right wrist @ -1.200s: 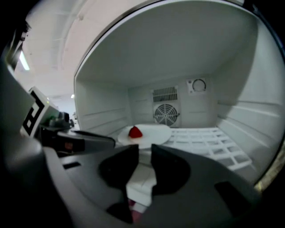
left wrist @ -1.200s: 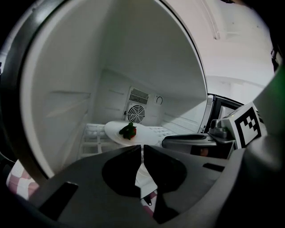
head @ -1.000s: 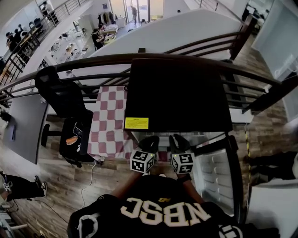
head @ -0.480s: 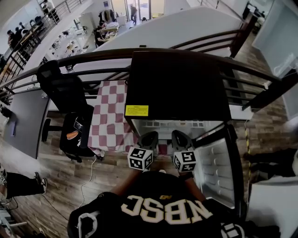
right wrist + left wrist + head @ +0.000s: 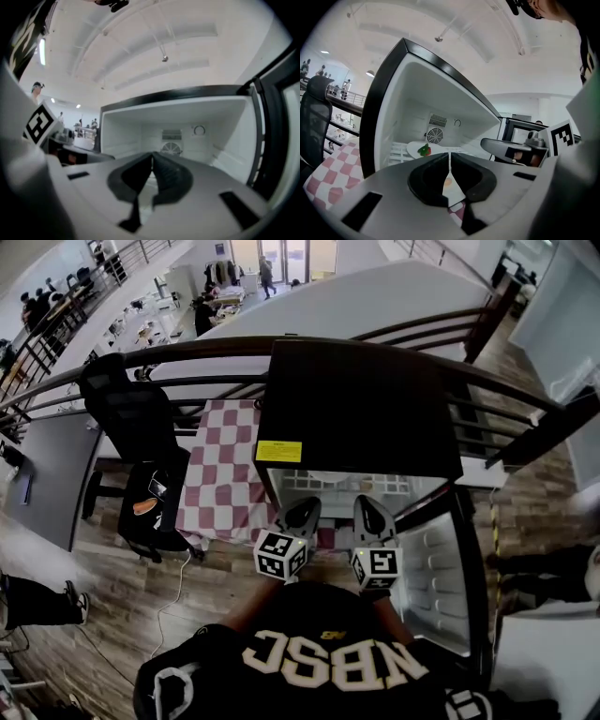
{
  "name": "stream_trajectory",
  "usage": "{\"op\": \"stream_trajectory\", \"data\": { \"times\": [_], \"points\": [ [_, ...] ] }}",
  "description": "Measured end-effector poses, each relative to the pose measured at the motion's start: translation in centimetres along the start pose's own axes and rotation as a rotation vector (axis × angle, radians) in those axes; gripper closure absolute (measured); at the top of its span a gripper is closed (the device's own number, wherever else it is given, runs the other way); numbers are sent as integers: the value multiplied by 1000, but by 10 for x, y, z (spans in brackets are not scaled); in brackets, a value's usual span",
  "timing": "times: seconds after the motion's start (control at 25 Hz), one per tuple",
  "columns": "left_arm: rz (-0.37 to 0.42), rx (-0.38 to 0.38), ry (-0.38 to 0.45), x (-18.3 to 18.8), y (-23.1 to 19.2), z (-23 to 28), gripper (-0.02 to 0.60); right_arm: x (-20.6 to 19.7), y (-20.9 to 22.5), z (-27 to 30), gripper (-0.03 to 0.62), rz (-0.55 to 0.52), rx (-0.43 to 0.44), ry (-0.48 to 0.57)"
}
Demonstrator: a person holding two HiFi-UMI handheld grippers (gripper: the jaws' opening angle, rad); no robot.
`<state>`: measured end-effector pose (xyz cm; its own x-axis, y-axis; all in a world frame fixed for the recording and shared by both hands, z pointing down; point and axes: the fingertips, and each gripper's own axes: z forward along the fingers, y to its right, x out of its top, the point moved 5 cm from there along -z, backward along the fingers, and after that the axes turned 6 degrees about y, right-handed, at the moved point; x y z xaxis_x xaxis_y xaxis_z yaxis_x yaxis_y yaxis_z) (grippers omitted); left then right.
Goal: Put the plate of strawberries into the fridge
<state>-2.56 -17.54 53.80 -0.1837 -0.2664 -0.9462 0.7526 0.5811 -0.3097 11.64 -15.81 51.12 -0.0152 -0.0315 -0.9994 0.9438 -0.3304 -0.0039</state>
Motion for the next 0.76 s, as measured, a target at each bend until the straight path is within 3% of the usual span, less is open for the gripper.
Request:
{"op": "stream_trajectory", "data": {
  "times": [0.76],
  "points": [
    [-26,40,-10,-8,-5,-19,549,-9,-17,-1,571,33,54,-30]
  ]
}}
